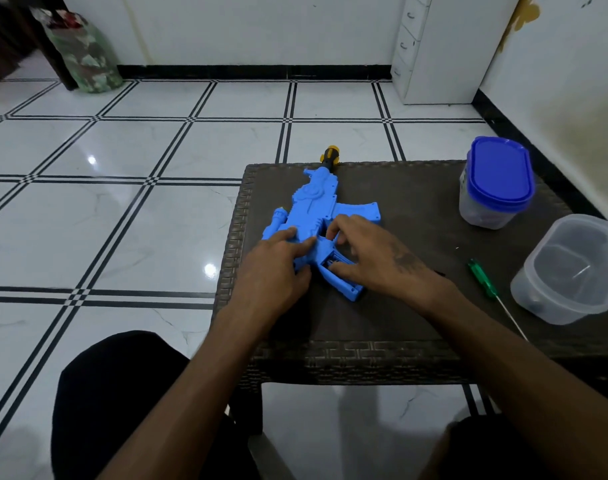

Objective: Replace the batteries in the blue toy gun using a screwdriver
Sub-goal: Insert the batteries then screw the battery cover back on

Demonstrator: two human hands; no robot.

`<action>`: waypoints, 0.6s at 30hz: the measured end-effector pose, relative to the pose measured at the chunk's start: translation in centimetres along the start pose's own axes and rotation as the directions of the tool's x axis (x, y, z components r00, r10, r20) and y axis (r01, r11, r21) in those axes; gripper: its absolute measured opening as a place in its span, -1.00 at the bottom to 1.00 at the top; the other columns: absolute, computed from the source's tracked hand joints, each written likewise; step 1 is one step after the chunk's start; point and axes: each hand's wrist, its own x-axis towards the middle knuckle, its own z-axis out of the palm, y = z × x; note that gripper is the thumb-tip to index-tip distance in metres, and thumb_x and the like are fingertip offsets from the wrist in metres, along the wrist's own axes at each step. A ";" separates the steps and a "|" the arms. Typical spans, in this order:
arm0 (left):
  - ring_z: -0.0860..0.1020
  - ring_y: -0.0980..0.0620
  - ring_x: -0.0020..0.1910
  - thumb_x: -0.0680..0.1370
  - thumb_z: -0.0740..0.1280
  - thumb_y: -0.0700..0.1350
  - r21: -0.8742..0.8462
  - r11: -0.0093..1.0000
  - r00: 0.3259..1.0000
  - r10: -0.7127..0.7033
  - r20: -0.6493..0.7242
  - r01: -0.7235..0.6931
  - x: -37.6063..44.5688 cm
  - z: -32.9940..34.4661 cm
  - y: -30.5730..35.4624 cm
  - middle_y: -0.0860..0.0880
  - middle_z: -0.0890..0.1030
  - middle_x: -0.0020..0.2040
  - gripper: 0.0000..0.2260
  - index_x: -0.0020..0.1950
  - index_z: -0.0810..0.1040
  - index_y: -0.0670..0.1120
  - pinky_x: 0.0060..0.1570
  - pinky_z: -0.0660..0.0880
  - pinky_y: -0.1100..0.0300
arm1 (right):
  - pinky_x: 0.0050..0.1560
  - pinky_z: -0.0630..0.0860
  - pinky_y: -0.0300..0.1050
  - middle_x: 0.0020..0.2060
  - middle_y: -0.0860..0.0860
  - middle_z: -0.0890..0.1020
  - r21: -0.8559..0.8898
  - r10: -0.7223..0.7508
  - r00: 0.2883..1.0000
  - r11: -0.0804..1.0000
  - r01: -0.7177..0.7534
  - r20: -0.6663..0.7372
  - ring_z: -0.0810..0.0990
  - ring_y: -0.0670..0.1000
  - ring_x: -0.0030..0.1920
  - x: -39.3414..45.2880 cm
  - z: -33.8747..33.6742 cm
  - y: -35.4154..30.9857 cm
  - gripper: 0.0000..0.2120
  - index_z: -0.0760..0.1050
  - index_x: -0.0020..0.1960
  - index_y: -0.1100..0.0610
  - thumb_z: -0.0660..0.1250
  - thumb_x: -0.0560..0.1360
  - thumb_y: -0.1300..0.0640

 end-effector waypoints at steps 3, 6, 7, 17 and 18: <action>0.39 -0.01 0.41 0.55 0.30 -0.02 -0.001 1.000 1.000 0.002 0.025 -0.002 0.2 -0.3 0.1 0.04 0.32 0.52 -0.56 0.44 0.41 0.18 0.28 0.40 0.05 | -0.14 0.41 -0.16 -0.05 -0.11 0.50 0.077 0.028 0.997 0.997 -0.023 -0.074 0.45 -0.20 -0.23 -1.1 -2.0 0.9 -0.71 0.46 0.12 -0.01 0.46 0.45 0.06; 0.46 -0.05 0.34 0.54 0.32 0.01 0.021 1.000 0.999 0.004 -0.035 -0.003 0.2 -0.6 0.8 0.02 0.44 0.43 -0.61 0.39 0.50 0.10 0.23 0.41 0.08 | -0.17 0.49 -0.19 -0.11 -0.10 0.57 0.098 0.079 0.988 0.993 -0.066 -0.136 0.55 -0.10 -0.22 -3.6 -4.9 2.6 -0.82 0.53 0.07 0.02 0.44 0.49 0.09; 0.48 -0.08 0.31 0.54 0.33 0.01 0.018 1.000 0.996 -0.002 -0.093 0.004 0.1 -0.8 1.2 0.00 0.50 0.38 -0.63 0.35 0.54 0.06 0.23 0.43 0.06 | -0.19 0.49 -0.21 -0.13 -0.09 0.58 0.097 0.095 0.985 0.992 -0.081 -0.146 0.56 -0.09 -0.22 -4.6 -5.7 3.4 -0.84 0.54 0.05 0.03 0.44 0.49 0.11; 0.59 0.03 0.05 0.54 0.29 0.03 -0.263 0.926 0.963 0.257 -0.088 -0.271 0.7 4.3 14.7 0.07 0.63 0.04 -0.68 0.29 0.57 0.08 0.05 0.53 0.01 | -0.28 0.48 -0.26 -0.16 0.01 0.68 0.085 0.524 0.835 0.852 -0.517 -0.169 0.67 -0.06 -0.28 -14.1 -14.5 12.4 -0.91 0.64 -0.03 0.10 0.40 0.52 0.25; 0.58 0.03 0.06 0.54 0.29 0.02 -0.281 0.916 0.958 0.280 -0.060 -0.286 0.7 5.1 16.1 0.07 0.62 0.05 -0.66 0.32 0.55 0.09 0.07 0.52 0.01 | -0.29 0.49 -0.27 -0.17 0.01 0.69 0.069 0.542 0.832 0.840 -0.538 -0.120 0.68 -0.07 -0.28 -14.3 -14.7 12.7 -0.91 0.64 -0.03 0.10 0.41 0.52 0.25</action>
